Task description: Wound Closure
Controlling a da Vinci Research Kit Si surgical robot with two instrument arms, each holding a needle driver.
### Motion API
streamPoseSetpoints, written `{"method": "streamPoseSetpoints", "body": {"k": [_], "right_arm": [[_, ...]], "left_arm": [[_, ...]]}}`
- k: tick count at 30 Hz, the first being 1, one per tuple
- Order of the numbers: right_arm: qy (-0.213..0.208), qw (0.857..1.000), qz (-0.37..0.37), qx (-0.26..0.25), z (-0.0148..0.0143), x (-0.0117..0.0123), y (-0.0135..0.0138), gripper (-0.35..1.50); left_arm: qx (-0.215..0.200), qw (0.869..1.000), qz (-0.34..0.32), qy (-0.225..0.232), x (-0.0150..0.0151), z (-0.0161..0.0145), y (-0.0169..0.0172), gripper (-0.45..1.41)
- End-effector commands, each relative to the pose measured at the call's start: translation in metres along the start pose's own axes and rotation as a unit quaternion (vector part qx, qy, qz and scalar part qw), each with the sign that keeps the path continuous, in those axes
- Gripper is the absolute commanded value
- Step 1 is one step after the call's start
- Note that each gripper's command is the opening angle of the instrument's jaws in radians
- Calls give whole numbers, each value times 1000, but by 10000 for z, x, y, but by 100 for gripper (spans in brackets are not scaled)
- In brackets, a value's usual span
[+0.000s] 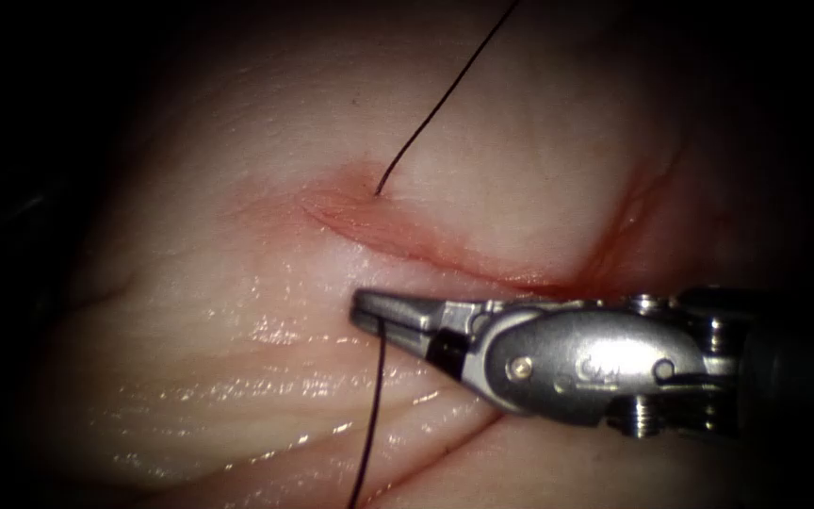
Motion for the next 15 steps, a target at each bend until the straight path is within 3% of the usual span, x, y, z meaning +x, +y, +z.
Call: {"method": "streamPoseSetpoints", "body": {"k": [1,5,8,15], "right_arm": [[7,1000,-7,17,-12,17,-22,-35],[19,999,-19,41,-39,46,-56,-35],[25,995,-38,85,-62,83,-106,-35],[46,987,-34,152,-75,127,-169,-35]], "left_arm": [[0,1000,0,1,2,7,4,-45],[0,1000,0,2,3,8,5,-45],[-1,1000,0,3,7,10,8,-45],[-3,1000,1,3,8,12,9,-45]]}}
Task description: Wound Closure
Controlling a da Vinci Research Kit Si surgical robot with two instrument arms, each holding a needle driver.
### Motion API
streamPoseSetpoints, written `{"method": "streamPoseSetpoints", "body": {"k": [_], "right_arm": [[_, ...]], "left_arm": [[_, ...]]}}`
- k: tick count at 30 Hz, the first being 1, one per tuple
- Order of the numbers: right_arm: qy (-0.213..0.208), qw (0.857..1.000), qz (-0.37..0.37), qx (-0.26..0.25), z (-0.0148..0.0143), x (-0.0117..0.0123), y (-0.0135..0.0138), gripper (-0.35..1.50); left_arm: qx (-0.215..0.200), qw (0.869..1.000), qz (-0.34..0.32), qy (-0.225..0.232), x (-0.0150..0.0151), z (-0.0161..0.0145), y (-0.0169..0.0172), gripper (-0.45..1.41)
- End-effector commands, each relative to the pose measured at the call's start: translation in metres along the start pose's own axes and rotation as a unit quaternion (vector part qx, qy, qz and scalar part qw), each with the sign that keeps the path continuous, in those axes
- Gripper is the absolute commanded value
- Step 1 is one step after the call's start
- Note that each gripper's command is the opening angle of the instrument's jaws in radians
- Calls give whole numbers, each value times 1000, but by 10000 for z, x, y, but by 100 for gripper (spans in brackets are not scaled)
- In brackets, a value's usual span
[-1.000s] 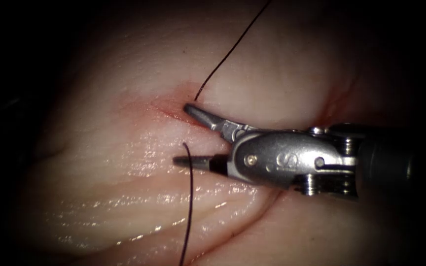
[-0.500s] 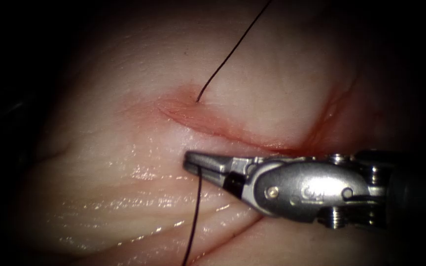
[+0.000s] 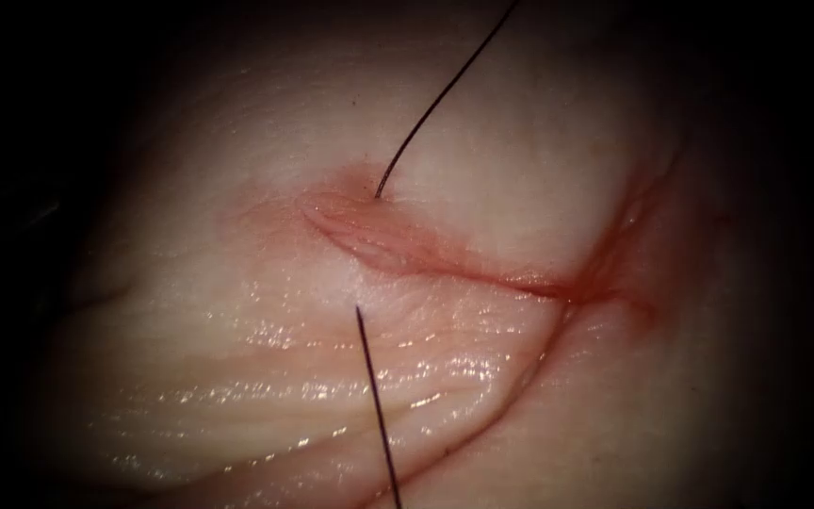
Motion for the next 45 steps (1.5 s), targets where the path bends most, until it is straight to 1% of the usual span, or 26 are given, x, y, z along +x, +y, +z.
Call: {"method": "streamPoseSetpoints", "body": {"k": [1,3,4,5,6,7,9,12,13,19,20,23,24,25,26,28,33,38,40,41,42,43,45], "right_arm": [[20,1000,3,17,17,20,-23,-35],[24,1000,4,20,21,29,-22,-35],[25,1000,6,19,24,32,-16,-30],[27,1000,14,1,25,33,-1,64],[16,999,25,-31,21,29,21,116],[15,999,33,-38,18,25,34,124],[-1,998,22,-62,0,7,72,126],[-4,996,22,-86,-15,-11,102,131],[-9,995,25,-97,-25,-24,119,133],[-26,993,26,-110,-37,-69,154,131],[-29,993,29,-115,-34,-88,164,128],[-33,991,30,-125,-25,-112,176,126],[-35,990,30,-134,-18,-128,185,123],[-36,989,30,-138,-14,-134,189,123],[-38,988,26,-148,-4,-148,197,123],[-42,987,28,-152,8,-157,202,123],[-47,985,27,-161,40,-170,206,121],[-43,985,26,-162,53,-174,213,113],[-39,986,25,-159,51,-174,212,79],[-39,987,24,-155,49,-175,212,51],[-36,988,24,-147,47,-175,211,-17],[-35,990,24,-131,44,-177,211,-35],[-34,991,23,-128,41,-178,210,-35]], "left_arm": [[-1,1000,1,0,1,7,4,-45],[0,1000,1,0,1,7,4,-45],[0,1000,1,0,1,7,4,-45],[0,1000,1,0,1,7,4,-45],[0,1000,1,0,2,7,5,-45],[-1,1000,1,-1,2,7,5,-45],[-1,1000,1,-1,1,7,5,-45],[-1,1000,2,-1,1,7,5,-45],[-1,1000,2,-1,1,7,5,-45],[-1,1000,2,0,0,7,5,-45],[-1,1000,2,0,0,7,5,-45],[0,1000,2,0,0,7,6,-45],[-1,1000,3,0,-1,7,7,-45],[-1,1000,3,0,-1,7,7,-45],[-1,1000,3,0,-1,8,7,-45],[-1,1000,3,0,-1,8,7,-45],[-1,1000,3,1,-1,8,8,-45],[-1,1000,3,3,1,11,9,-45],[-3,1000,3,4,2,13,11,-45],[-3,1000,3,5,2,14,11,-45],[-3,1000,3,5,2,15,11,-45],[-3,1000,3,5,1,15,10,-45],[-4,1000,4,4,1,16,10,-45]]}}
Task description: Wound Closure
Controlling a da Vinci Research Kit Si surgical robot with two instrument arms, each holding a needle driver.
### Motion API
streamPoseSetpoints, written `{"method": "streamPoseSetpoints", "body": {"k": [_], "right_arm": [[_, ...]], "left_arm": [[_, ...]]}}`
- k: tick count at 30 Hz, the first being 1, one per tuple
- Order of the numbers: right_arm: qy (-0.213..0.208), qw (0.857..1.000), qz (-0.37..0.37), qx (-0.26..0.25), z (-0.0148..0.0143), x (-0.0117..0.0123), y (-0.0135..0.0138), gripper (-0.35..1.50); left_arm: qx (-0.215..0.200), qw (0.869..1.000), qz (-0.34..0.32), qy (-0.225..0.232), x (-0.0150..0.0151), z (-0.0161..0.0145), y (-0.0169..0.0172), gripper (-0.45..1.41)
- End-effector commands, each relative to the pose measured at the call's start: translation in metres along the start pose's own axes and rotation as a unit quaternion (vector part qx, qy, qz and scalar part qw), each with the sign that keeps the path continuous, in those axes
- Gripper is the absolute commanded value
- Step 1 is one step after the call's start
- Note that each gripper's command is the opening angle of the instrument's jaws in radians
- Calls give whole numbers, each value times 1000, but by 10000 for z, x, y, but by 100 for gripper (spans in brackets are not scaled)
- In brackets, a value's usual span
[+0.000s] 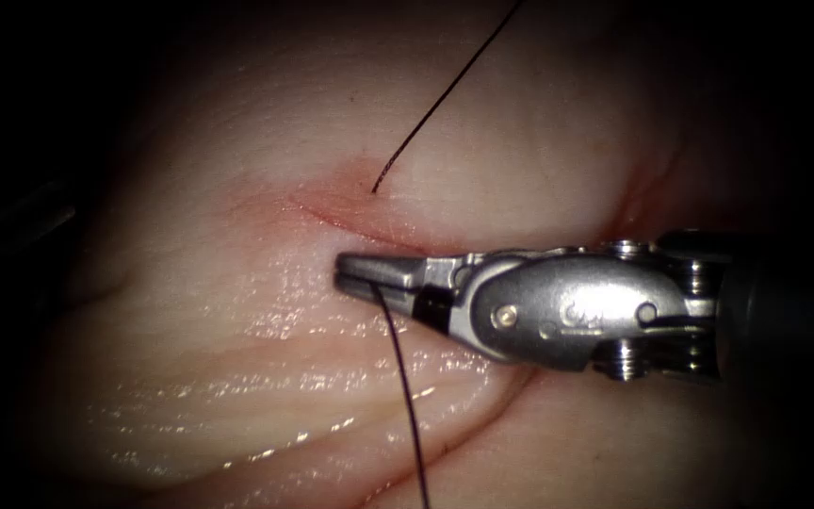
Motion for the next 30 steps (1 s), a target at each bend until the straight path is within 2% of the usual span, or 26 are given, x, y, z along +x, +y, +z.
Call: {"method": "streamPoseSetpoints", "body": {"k": [1,7,12,14,18,24,30], "right_arm": [[2,1000,0,3,4,-3,1,-35],[23,999,-6,21,-19,12,-14,-35],[49,998,-17,42,-43,50,-47,-35],[63,996,-26,54,-60,82,-74,-35],[69,995,-35,65,-75,107,-98,-35],[77,990,-58,105,-96,148,-149,-35],[75,987,-62,130,-91,155,-159,-35]], "left_arm": [[0,1000,0,0,1,7,3,-45],[-1,1000,1,-1,0,8,4,-45],[-3,1000,2,1,1,8,5,-45],[-2,1000,1,2,5,10,9,-45],[-5,1000,2,5,8,14,12,-45],[-6,1000,2,6,10,18,15,-45],[-5,1000,3,2,9,18,17,-45]]}}
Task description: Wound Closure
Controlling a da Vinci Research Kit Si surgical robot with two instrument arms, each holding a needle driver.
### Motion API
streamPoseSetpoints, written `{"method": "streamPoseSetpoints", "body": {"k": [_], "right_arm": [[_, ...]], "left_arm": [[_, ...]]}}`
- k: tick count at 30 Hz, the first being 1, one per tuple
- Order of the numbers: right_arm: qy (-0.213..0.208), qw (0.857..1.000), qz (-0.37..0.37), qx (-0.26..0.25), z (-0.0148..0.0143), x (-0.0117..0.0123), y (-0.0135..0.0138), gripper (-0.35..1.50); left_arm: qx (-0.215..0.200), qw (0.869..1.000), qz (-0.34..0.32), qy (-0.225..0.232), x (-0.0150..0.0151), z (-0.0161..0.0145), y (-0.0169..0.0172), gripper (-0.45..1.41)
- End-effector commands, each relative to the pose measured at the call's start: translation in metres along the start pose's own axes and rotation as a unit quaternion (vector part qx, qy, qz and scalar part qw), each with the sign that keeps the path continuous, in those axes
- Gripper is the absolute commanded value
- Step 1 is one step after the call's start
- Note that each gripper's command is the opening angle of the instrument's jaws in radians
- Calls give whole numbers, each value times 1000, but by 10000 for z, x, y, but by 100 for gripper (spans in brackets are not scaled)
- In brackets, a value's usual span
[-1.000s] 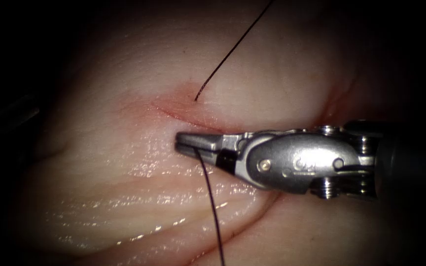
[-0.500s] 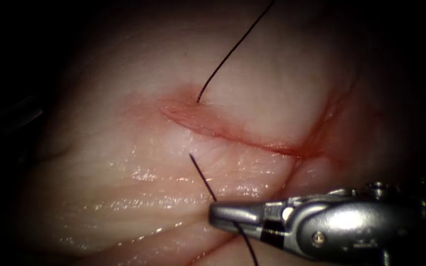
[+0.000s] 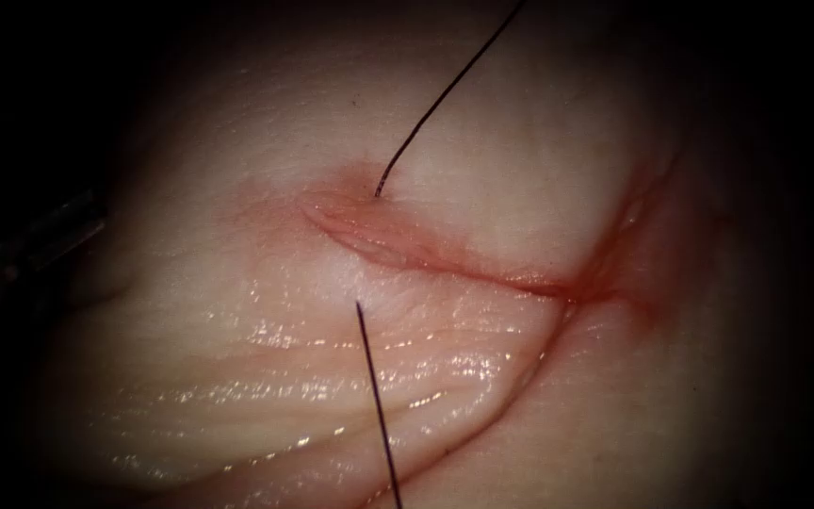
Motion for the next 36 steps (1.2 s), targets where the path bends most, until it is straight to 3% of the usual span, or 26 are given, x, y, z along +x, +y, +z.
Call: {"method": "streamPoseSetpoints", "body": {"k": [1,5,6,8,9,11,16,25,30,36], "right_arm": [[-2,1000,1,8,11,-3,-2,-35],[-4,1000,14,11,3,0,-2,-35],[-9,1000,22,-9,-1,-2,5,34],[-7,999,31,-31,-6,-5,11,79],[-14,998,36,-51,-10,-8,17,113],[-18,997,41,-58,-13,-11,24,126],[-26,995,58,-79,-20,-15,49,136],[-36,991,54,-113,-26,-28,82,136],[-55,990,32,-122,-28,-31,86,138],[-97,984,17,-146,-45,-48,111,141]], "left_arm": [[0,1000,-1,0,2,7,3,-45],[-3,1000,-3,6,8,11,4,-45],[-3,1000,-3,8,9,14,5,-45],[-3,1000,-3,10,9,17,6,-45],[-5,1000,-2,11,10,19,7,-45],[-6,1000,-2,10,12,18,11,-45],[-10,1000,-1,16,21,13,16,-45],[-11,1000,-4,21,21,8,20,-45],[-16,1000,-7,21,27,-5,16,-45],[-11,1000,-11,25,22,-11,8,-45]]}}
